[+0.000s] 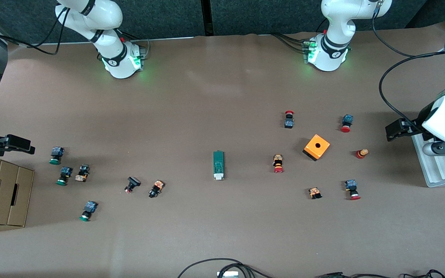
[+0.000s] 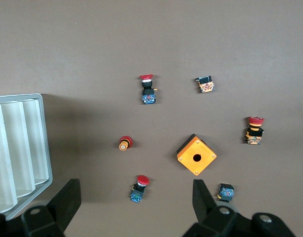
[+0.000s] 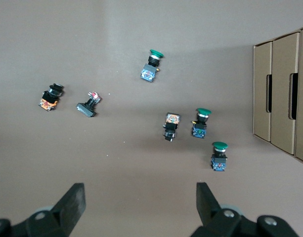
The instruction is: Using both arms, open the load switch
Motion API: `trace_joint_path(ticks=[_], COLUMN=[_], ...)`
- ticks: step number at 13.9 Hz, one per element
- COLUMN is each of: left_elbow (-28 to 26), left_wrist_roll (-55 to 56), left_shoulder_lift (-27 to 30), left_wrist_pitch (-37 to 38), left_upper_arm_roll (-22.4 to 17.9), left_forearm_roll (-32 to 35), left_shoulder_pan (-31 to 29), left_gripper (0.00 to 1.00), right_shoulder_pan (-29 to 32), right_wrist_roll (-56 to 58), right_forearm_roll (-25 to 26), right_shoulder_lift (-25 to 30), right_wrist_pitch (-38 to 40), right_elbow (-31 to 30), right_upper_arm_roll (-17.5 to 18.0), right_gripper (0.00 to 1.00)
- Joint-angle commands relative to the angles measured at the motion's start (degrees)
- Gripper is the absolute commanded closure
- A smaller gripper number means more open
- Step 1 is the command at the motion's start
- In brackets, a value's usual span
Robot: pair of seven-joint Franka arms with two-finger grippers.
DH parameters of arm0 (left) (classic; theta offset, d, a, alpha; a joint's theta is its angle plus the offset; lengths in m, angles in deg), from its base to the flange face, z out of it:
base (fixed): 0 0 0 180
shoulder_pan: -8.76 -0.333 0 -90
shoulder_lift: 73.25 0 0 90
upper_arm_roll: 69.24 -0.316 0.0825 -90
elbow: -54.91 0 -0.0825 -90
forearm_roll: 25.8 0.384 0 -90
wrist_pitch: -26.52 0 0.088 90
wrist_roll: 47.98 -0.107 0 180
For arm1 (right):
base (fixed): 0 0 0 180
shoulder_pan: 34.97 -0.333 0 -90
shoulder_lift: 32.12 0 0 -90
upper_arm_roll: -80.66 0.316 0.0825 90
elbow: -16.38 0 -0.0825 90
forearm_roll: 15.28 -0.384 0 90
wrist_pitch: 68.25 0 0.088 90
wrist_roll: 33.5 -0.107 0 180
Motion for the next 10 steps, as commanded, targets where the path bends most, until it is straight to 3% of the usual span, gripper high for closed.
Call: trace_joint_path(ticks=[1, 10], left_elbow=[1.25, 1.25], left_wrist_roll=[0.19, 0.19], left_shoulder_lift=[-0.40, -0.49], left_wrist_pitch=[0.76, 0.76], left_upper_arm_roll=[0.07, 0.07], left_forearm_roll=[-0.15, -0.15], left_shoulder_pan=[-0.11, -0.20], left_gripper=[0.00, 0.00], right_shoulder_pan=[0.38, 0.12], right_wrist_roll=[0.66, 0.66], right_forearm_roll=[-1.35, -1.35], right_shoulder_lift=[0.34, 0.08], right_wrist_pitch=[-0.03, -0.38], right_elbow=[-0.32, -0.32], right_upper_arm_roll=[-0.25, -0.25], right_gripper=[0.00, 0.00])
